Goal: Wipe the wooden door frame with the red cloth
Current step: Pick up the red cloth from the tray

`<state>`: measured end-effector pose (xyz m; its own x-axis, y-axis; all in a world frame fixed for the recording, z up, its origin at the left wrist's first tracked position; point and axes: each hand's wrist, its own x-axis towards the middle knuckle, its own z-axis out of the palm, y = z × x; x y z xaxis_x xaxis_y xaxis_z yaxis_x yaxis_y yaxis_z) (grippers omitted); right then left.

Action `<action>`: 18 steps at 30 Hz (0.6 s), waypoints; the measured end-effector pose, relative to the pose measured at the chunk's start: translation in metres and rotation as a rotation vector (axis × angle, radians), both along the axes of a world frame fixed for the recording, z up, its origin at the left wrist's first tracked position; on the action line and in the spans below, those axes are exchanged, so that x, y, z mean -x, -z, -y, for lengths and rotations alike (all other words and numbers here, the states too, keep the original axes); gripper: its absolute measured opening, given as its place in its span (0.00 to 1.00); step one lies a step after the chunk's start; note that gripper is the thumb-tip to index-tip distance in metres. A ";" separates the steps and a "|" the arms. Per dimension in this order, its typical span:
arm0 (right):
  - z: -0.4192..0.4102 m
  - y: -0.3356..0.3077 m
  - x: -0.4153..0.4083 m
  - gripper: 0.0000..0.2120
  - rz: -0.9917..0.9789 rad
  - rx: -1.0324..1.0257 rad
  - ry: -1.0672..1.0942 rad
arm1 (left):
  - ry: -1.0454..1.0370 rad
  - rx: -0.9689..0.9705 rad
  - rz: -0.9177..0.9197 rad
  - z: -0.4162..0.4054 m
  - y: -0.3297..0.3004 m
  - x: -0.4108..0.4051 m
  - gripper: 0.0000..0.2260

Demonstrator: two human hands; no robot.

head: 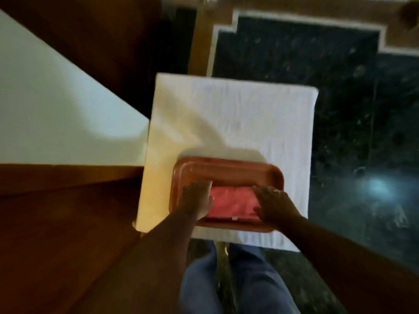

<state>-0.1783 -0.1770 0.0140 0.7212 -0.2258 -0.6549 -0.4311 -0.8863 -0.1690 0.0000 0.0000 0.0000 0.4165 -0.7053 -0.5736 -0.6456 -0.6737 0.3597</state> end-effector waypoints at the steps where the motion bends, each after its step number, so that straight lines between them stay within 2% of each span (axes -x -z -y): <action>1: 0.000 0.019 -0.003 0.35 -0.046 0.002 -0.010 | -0.035 -0.012 -0.057 -0.001 0.016 0.004 0.24; 4: 0.004 0.060 -0.011 0.36 -0.057 0.074 0.030 | -0.048 0.008 -0.062 0.001 0.047 0.005 0.29; 6: 0.005 0.076 -0.014 0.31 -0.042 0.141 0.008 | 0.043 0.016 -0.008 0.005 0.058 0.002 0.29; 8: 0.005 0.085 -0.015 0.21 0.008 0.100 0.077 | 0.137 0.006 -0.036 0.005 0.065 -0.005 0.22; 10: 0.010 0.081 -0.010 0.14 -0.024 -0.026 0.192 | 0.161 -0.057 -0.203 0.007 0.059 -0.014 0.11; 12: 0.010 0.057 -0.002 0.07 -0.058 -0.217 0.332 | 0.076 -0.065 -0.384 0.003 0.035 -0.021 0.07; 16: 0.026 -0.030 -0.005 0.07 0.030 -0.580 0.788 | -0.287 0.122 -0.539 -0.004 -0.050 -0.037 0.10; 18: 0.035 -0.077 -0.014 0.16 0.192 -0.743 0.976 | -0.453 0.261 -0.574 -0.004 -0.095 -0.042 0.07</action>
